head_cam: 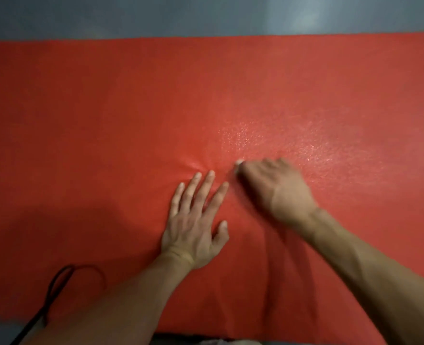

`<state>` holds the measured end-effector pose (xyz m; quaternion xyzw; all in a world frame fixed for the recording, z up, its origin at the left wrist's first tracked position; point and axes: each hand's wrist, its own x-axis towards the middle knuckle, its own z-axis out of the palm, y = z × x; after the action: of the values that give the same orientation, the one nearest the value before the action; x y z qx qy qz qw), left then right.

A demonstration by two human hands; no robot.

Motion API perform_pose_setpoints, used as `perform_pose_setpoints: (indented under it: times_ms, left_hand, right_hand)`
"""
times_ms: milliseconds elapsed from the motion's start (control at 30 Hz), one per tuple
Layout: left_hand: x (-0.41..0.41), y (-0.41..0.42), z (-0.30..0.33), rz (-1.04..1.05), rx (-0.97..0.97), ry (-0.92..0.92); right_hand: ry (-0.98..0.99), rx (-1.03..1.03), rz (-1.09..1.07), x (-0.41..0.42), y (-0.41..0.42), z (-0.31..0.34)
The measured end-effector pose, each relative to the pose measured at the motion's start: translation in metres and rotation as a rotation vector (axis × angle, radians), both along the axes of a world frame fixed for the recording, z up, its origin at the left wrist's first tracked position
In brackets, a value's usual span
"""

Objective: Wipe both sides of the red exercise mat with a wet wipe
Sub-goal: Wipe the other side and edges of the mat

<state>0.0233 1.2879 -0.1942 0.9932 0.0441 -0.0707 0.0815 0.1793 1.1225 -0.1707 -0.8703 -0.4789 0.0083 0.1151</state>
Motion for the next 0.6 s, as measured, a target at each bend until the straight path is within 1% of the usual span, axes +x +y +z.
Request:
perform_pose_setpoints:
  times_ms: [67,100,200,300,333,367,400,500,533,567,600]
  left_hand:
    - [0.001,0.000,0.001,0.002,0.003,0.004]
    - [0.000,0.000,0.002,0.003,0.002,0.005]
    - [-0.003,0.000,0.002,0.007,-0.003,0.026]
    - [-0.004,0.000,0.002,0.008,-0.003,0.031]
    - [-0.004,0.000,0.002,0.006,-0.007,0.027]
    - [-0.005,0.001,0.001,0.006,-0.010,0.019]
    - [-0.005,0.001,0.001,0.006,-0.012,0.008]
    - [-0.006,0.002,0.001,-0.001,-0.006,-0.003]
    - [-0.006,0.002,0.001,0.002,-0.006,-0.006]
    - [-0.006,0.001,0.001,0.003,-0.006,-0.005]
    - [-0.006,0.000,0.001,0.004,-0.005,-0.004]
  right_hand:
    - [-0.054,0.044,-0.347,0.033,-0.024,0.001]
    - [-0.040,0.030,-0.492,0.046,-0.036,0.001]
    - [0.010,0.041,-0.655,0.042,-0.044,-0.001]
    - [0.118,0.153,-0.807,0.005,-0.026,-0.002]
    - [0.146,0.170,-0.819,-0.014,-0.019,0.000]
    - [0.158,0.172,-0.756,-0.038,-0.012,0.000]
    - [0.167,0.152,-0.630,-0.067,-0.007,0.001]
    - [0.206,0.019,-0.118,-0.152,-0.016,0.007]
    - [0.224,-0.010,-0.012,-0.162,-0.029,0.009]
    - [0.220,-0.025,0.030,-0.160,-0.045,0.012]
    - [0.197,-0.038,-0.002,-0.151,-0.063,0.011]
